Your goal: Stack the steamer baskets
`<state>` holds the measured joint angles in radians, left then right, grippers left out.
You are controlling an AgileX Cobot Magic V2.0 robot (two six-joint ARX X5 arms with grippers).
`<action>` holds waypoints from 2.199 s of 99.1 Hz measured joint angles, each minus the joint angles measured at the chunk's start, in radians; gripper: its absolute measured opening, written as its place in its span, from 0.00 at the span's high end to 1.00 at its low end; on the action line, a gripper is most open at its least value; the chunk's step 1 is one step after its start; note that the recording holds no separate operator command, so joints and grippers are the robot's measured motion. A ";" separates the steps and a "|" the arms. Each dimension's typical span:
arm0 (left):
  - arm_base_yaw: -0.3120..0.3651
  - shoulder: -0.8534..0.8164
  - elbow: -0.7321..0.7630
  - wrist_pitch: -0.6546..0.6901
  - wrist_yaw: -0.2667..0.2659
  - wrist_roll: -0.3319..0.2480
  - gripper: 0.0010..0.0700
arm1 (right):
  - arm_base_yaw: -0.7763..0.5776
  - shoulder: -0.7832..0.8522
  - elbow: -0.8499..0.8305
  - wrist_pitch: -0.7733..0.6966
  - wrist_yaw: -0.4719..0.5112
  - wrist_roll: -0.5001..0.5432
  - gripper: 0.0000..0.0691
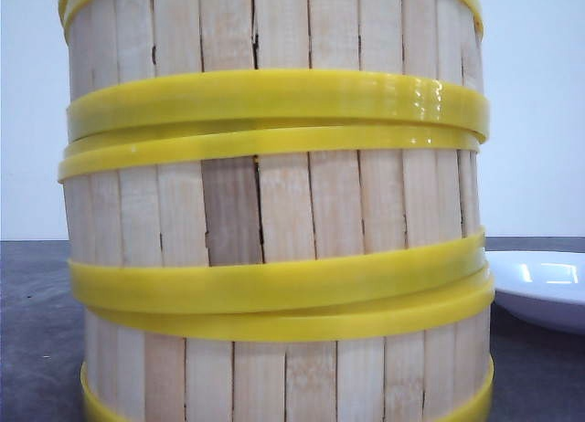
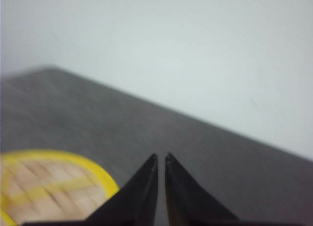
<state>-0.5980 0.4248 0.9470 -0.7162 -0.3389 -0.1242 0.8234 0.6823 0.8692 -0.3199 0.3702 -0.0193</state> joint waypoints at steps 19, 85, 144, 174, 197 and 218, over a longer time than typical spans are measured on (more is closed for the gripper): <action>0.000 0.000 0.000 0.000 0.000 0.000 0.98 | -0.360 -0.135 -0.120 0.087 -0.366 -0.012 0.97; 0.000 0.001 0.000 0.000 0.001 0.000 0.98 | -0.771 -0.680 -0.816 0.463 -0.486 0.095 0.97; 0.000 0.000 0.000 0.000 0.001 0.000 0.98 | -0.758 -0.679 -0.855 0.520 -0.534 0.102 0.97; 0.000 0.000 0.000 0.000 0.001 0.000 0.98 | -0.758 -0.679 -0.855 0.520 -0.534 0.102 0.97; 0.001 0.000 0.000 -0.004 0.000 0.005 0.98 | -0.758 -0.679 -0.855 0.520 -0.534 0.102 0.97; 0.135 -0.060 -0.028 0.047 0.057 0.011 0.98 | -0.758 -0.679 -0.855 0.520 -0.534 0.102 0.97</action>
<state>-0.4633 0.3649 0.9192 -0.6689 -0.2817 -0.1135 0.0658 0.0036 0.0147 0.2001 -0.1638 0.0826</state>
